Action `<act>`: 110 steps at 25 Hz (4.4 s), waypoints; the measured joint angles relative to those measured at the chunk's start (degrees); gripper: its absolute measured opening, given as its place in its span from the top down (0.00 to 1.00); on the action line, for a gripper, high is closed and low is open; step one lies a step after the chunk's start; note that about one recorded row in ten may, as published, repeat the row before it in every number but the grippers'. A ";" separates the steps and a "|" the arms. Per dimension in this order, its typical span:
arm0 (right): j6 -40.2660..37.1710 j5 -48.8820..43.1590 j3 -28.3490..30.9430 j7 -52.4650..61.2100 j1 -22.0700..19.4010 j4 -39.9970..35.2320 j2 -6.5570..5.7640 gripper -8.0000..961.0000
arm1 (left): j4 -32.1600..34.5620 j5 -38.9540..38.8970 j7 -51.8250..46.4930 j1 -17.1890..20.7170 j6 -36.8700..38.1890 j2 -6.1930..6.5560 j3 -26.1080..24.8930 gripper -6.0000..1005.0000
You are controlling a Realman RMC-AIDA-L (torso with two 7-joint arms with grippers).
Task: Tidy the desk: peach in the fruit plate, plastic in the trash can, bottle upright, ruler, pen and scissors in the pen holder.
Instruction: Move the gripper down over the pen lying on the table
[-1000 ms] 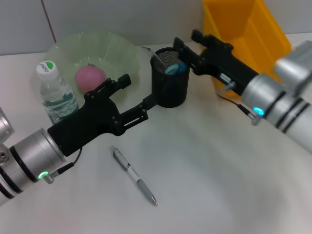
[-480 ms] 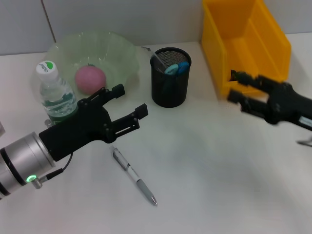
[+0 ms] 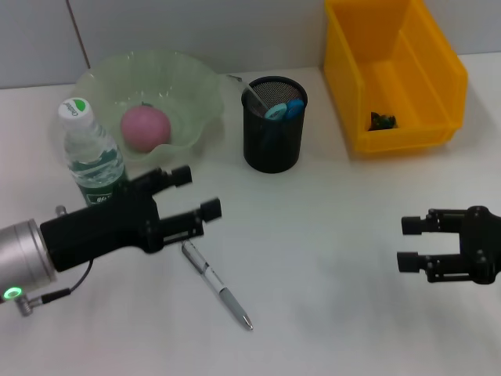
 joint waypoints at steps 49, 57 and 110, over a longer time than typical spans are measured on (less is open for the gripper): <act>6.58 -1.90 -4.49 15.29 3.14 0.18 -1.42 0.24 | 41.65 93.87 -6.86 -27.65 10.58 -7.09 6.96 0.23; 6.59 -2.06 -4.50 14.87 3.60 0.29 -1.42 0.24 | 37.74 91.65 -5.44 -29.62 10.84 -7.19 8.44 0.24; 6.79 -1.76 -5.94 12.85 4.12 0.99 -0.69 0.24 | 19.34 85.41 -5.21 -40.37 1.10 -7.38 19.16 0.49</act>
